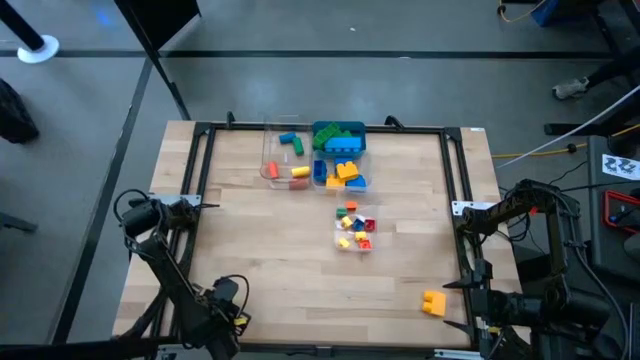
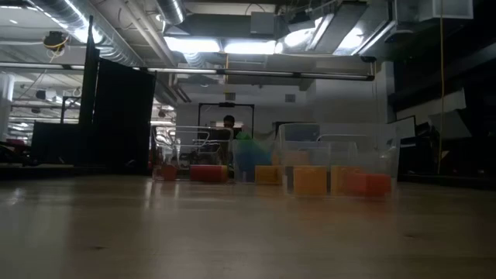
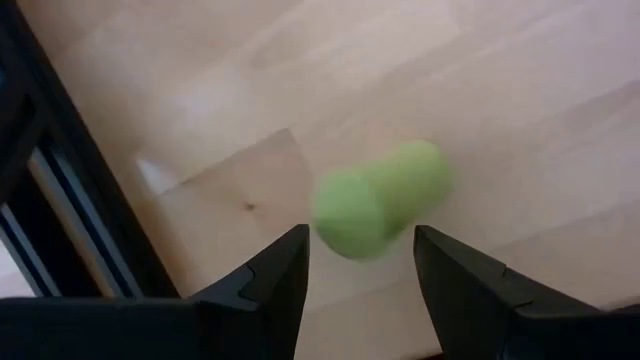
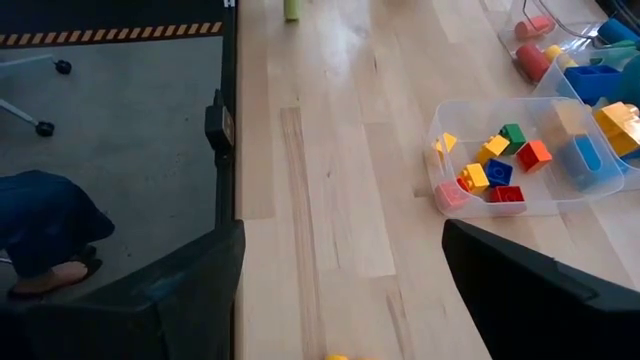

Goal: Sort blocks by size
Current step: Put the green cylindrical block into the top left transparent bin

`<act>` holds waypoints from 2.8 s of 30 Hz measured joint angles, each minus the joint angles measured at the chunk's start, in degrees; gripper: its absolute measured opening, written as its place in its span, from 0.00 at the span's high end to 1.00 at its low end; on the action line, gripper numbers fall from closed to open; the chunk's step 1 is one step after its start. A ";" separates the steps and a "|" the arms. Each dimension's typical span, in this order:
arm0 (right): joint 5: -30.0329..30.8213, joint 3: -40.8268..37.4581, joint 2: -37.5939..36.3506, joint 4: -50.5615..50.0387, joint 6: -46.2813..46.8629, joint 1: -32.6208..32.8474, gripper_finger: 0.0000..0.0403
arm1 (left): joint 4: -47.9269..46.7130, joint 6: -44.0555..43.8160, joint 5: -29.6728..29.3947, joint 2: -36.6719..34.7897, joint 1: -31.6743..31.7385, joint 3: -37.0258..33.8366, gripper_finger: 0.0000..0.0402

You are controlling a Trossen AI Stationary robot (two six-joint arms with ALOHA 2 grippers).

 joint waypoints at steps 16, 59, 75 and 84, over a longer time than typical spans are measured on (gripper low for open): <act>-0.01 0.00 -0.02 0.00 -0.04 0.00 0.15 | 1.37 7.23 0.59 0.00 0.00 0.02 0.57; -4.32 0.02 0.69 3.45 -3.08 0.02 0.15 | 20.18 52.01 3.62 0.01 12.42 -11.42 0.71; -15.71 0.02 9.41 5.08 -5.62 -0.02 0.15 | 21.17 85.56 -17.11 0.11 37.44 5.24 0.71; -18.09 0.02 15.76 10.31 2.76 -0.02 0.15 | 20.27 100.83 -24.65 0.04 52.58 14.86 0.71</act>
